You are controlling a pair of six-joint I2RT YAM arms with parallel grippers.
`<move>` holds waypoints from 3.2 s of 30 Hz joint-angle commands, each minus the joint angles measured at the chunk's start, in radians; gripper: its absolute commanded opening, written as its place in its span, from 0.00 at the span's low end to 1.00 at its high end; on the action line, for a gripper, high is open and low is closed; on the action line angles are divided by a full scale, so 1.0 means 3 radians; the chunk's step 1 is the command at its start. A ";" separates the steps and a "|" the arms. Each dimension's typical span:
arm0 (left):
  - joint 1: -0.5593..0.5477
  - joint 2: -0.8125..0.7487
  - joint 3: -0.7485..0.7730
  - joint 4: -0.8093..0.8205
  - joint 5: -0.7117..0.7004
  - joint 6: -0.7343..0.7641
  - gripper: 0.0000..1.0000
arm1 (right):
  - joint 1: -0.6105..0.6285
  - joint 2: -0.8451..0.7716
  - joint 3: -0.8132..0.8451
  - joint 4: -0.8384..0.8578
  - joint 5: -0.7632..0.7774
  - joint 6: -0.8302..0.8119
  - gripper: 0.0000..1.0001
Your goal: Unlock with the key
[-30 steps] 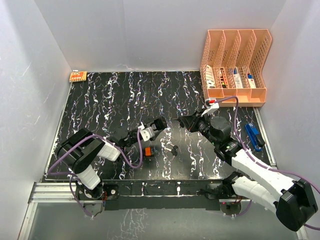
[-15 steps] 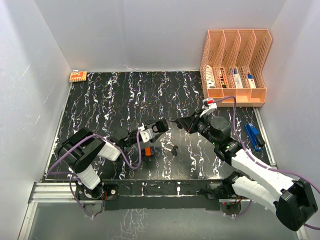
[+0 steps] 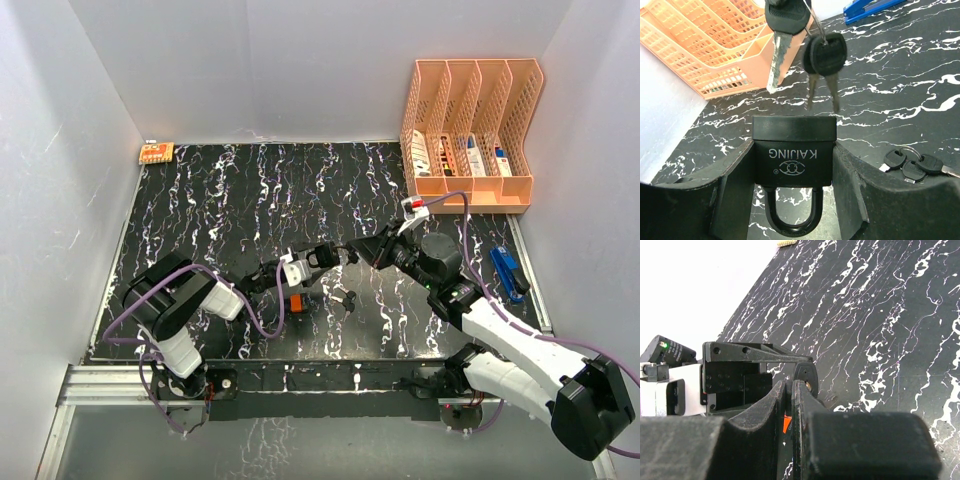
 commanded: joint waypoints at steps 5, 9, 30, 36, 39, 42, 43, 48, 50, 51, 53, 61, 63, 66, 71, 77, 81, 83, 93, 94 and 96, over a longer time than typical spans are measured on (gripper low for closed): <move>0.0000 -0.0121 0.0167 0.0820 0.0175 0.0084 0.00 | -0.0014 -0.0138 -0.0114 0.0176 0.0007 0.0042 0.00; 0.0001 -0.0145 0.0157 0.0823 0.0190 0.0084 0.00 | -0.0014 -0.0178 -0.0135 0.0129 0.0013 0.0036 0.00; 0.0001 -0.0304 0.0144 0.0821 0.0328 0.0060 0.00 | -0.0016 -0.0144 -0.0168 0.0129 0.0013 0.0036 0.00; 0.0003 -0.0294 0.0169 0.0821 0.0343 0.0053 0.00 | -0.0014 -0.0133 -0.0178 0.0138 -0.0017 0.0039 0.00; 0.0004 -0.0286 0.0188 0.0821 0.0337 0.0047 0.00 | -0.0015 -0.0114 -0.0181 0.0140 -0.0053 0.0036 0.00; 0.0000 -0.0275 0.0203 0.0820 0.0349 0.0038 0.00 | -0.0018 -0.0086 -0.0188 0.0149 -0.0090 0.0041 0.00; 0.0000 -0.0275 0.0210 0.0820 0.0346 0.0040 0.00 | -0.0015 -0.0078 -0.0189 0.0150 -0.0106 0.0041 0.00; 0.0001 -0.0262 0.0238 0.0820 0.0350 0.0038 0.00 | -0.0016 -0.0073 -0.0209 0.0167 -0.0125 0.0049 0.00; 0.0001 -0.0261 0.0254 0.0820 0.0366 0.0033 0.00 | -0.0016 -0.0060 -0.0209 0.0168 -0.0131 0.0046 0.00; 0.0000 -0.0257 0.0261 0.0820 0.0379 0.0028 0.00 | -0.0017 -0.0053 -0.0206 0.0169 -0.0135 0.0044 0.00; 0.0000 -0.0259 0.0270 0.0820 0.0415 0.0019 0.00 | -0.0017 -0.0037 -0.0199 0.0171 -0.0144 0.0037 0.00; 0.0000 -0.0311 0.0405 0.0492 0.0519 -0.0028 0.00 | -0.0016 0.0149 -0.0098 0.0193 -0.0290 0.0036 0.00; 0.0000 -0.0336 0.0448 0.0359 0.0489 -0.0002 0.00 | -0.0014 0.0201 -0.0066 0.0192 -0.0322 0.0041 0.00; -0.0005 -0.0376 0.0472 0.0272 0.0391 0.0023 0.00 | -0.0014 0.0296 -0.0016 0.0185 -0.0383 0.0050 0.00; -0.0028 -0.0445 0.0555 -0.0127 0.0356 0.0186 0.00 | -0.0013 0.0507 0.0141 0.0109 -0.0484 0.0028 0.00; -0.0033 -0.0421 0.0559 0.0002 0.0098 0.0113 0.00 | -0.0013 0.0708 0.0230 0.0069 -0.0605 0.0010 0.00; -0.0040 -0.0433 0.0541 0.0098 -0.0113 0.0044 0.00 | -0.0011 0.0798 0.0284 0.0036 -0.0625 0.0010 0.00; -0.0044 -0.0450 0.0535 0.0129 -0.0181 -0.0005 0.00 | -0.0012 0.0834 0.0313 0.0009 -0.0632 0.0002 0.00; -0.0056 -0.0547 0.0686 -0.0408 0.0033 0.0044 0.00 | -0.0007 0.0961 0.0417 -0.0045 -0.0600 -0.0045 0.00; -0.0060 -0.0558 0.0692 -0.0454 0.0006 0.0058 0.00 | -0.0004 0.0985 0.0441 -0.0059 -0.0605 -0.0050 0.00; -0.0073 -0.0570 0.0727 -0.0537 -0.0048 0.0094 0.00 | -0.0008 0.1028 0.0471 -0.0079 -0.0618 -0.0060 0.00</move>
